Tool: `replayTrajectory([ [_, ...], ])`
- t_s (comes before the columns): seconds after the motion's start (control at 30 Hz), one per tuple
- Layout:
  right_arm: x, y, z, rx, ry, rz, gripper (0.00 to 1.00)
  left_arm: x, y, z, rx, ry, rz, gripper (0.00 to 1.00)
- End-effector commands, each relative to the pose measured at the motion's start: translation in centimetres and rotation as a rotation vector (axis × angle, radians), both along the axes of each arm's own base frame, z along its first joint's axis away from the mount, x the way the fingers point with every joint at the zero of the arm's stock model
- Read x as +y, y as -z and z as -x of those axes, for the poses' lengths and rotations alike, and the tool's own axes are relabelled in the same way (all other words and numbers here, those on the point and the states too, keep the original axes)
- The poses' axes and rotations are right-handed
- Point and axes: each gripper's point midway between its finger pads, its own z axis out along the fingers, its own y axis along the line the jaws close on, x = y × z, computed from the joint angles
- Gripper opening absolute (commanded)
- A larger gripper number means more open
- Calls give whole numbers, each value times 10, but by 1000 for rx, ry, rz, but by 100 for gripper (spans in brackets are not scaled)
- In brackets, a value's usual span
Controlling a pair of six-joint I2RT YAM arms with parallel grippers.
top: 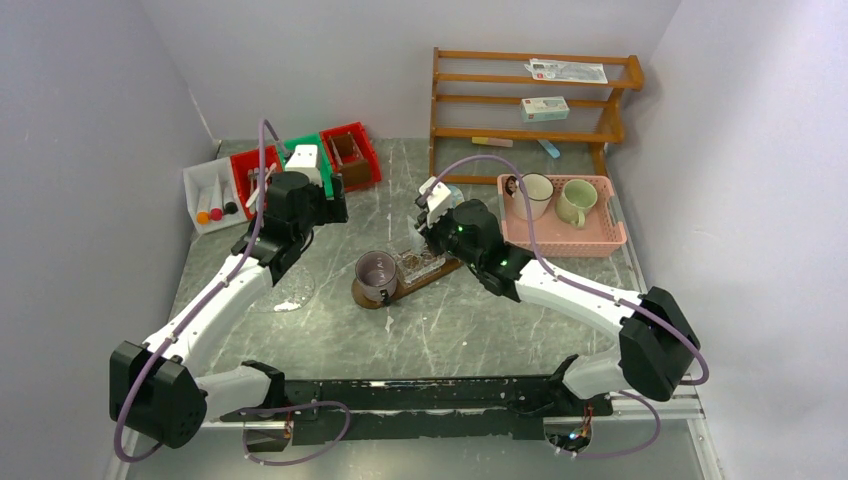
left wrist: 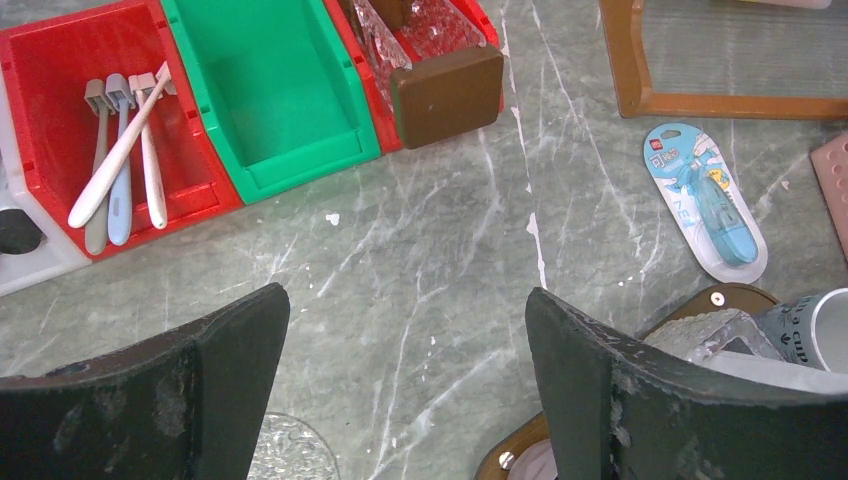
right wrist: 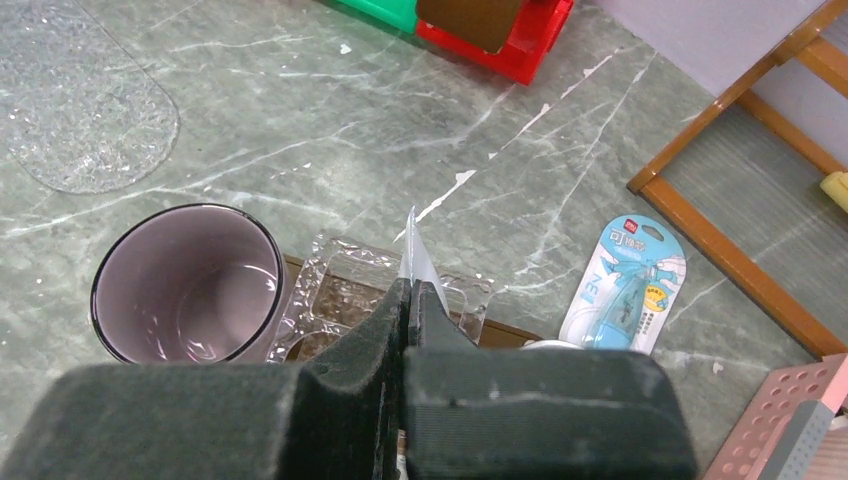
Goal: Prepare toiletry sets of a toothbrush and toothpaste on the tray
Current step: Place the toothpaste in the toothpaste holder.
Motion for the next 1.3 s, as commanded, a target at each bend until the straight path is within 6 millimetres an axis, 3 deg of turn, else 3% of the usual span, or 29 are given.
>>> replayTrajectory([
  [0.0,-2,-9,-4,18,30,-29,0,-3,-13,-2,-20,18,12,92],
  [0.67,-5,3,-6,79,63,-34,1,-3,-13,-2,-19,19,13,92],
  [0.93,-7,-2,-5,60,61,-50,25,-3,-13,-3,-20,20,14,92],
  [1.27,-9,-6,-8,46,84,-59,38,-3,-13,-2,-21,19,13,92],
])
